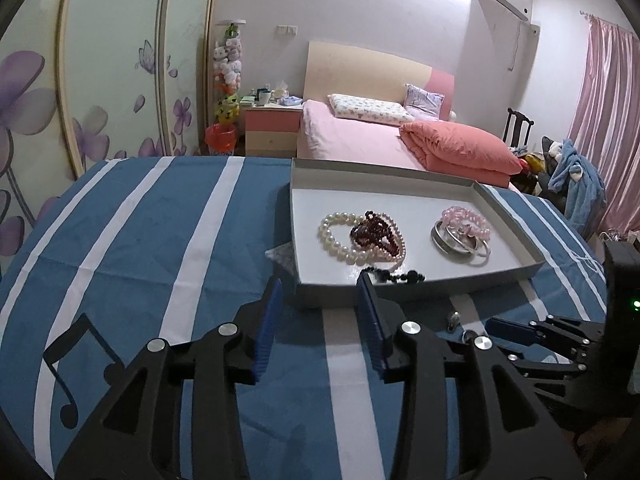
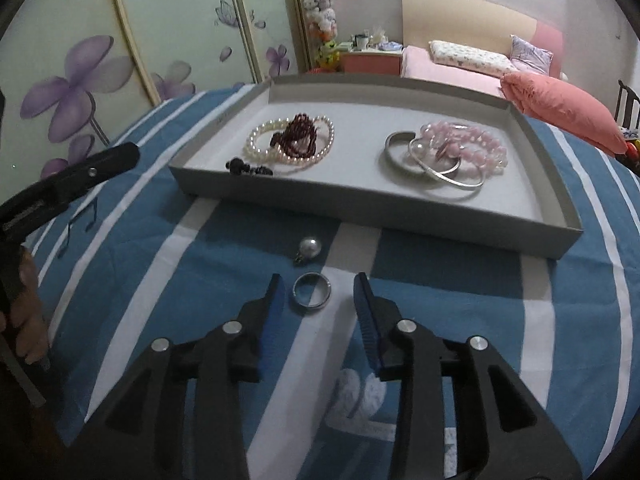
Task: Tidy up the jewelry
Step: 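Move the right tool to the silver ring while the left tool approaches the other pearl earring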
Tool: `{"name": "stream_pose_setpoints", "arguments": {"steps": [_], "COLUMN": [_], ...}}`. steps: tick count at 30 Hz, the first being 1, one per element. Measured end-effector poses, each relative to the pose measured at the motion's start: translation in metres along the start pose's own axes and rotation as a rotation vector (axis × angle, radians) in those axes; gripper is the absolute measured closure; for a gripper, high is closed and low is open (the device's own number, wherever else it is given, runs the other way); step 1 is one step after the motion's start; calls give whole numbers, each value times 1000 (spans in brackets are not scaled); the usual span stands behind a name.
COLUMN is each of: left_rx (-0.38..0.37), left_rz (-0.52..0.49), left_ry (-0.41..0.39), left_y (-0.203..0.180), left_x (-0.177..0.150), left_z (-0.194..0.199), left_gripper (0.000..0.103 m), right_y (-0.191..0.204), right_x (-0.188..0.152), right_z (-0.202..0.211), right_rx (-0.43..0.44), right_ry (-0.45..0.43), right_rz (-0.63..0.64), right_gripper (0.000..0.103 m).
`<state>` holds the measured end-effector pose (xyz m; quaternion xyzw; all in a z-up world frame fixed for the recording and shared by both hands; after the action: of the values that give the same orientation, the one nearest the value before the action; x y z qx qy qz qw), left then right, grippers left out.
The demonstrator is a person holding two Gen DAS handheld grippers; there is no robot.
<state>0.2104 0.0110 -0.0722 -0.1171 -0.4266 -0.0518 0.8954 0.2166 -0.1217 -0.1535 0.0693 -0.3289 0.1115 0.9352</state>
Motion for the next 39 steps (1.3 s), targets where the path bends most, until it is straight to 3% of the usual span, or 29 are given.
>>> {"name": "stream_pose_setpoints", "arguments": {"steps": [11,14,16,23,30,39], "left_rx": [-15,-19,-23,-71,-121,-79], "left_rz": [-6,-6,-7,-69,-147,-181], "left_ry": [15,22,27,63,165,209], "left_y": [-4,-6,-9,-43,-94,-118], "left_x": [-12,-12,-14,-20,-37,-43], "left_z": [1,0,0,-6,-35,-64], "left_gripper": [59,59,59,59,59,59], "right_y": [8,10,8,-30,-83,-88], "right_x": [1,2,1,-8,-13,-17], "right_z": [-5,-5,-4,5,13,15], "right_rx": [-52,-74,-74,-127,-180,-164], "right_ry": [10,1,7,5,8,-3], "right_rz": [70,94,84,14,-117,-126], "right_gripper": [65,81,81,81,81,81]}}
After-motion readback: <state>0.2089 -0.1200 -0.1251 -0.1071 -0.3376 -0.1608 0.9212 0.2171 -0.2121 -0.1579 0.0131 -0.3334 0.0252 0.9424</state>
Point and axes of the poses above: each gripper's, at about its wrist camera, not at the fingertips, and z roughly against the way its jaws point, y to its left, x to its top, the point moved 9 cm from there along -z, roughly the way its jaws point, and after that the axes turned 5 degrees about -x, right-handed, at the moved point
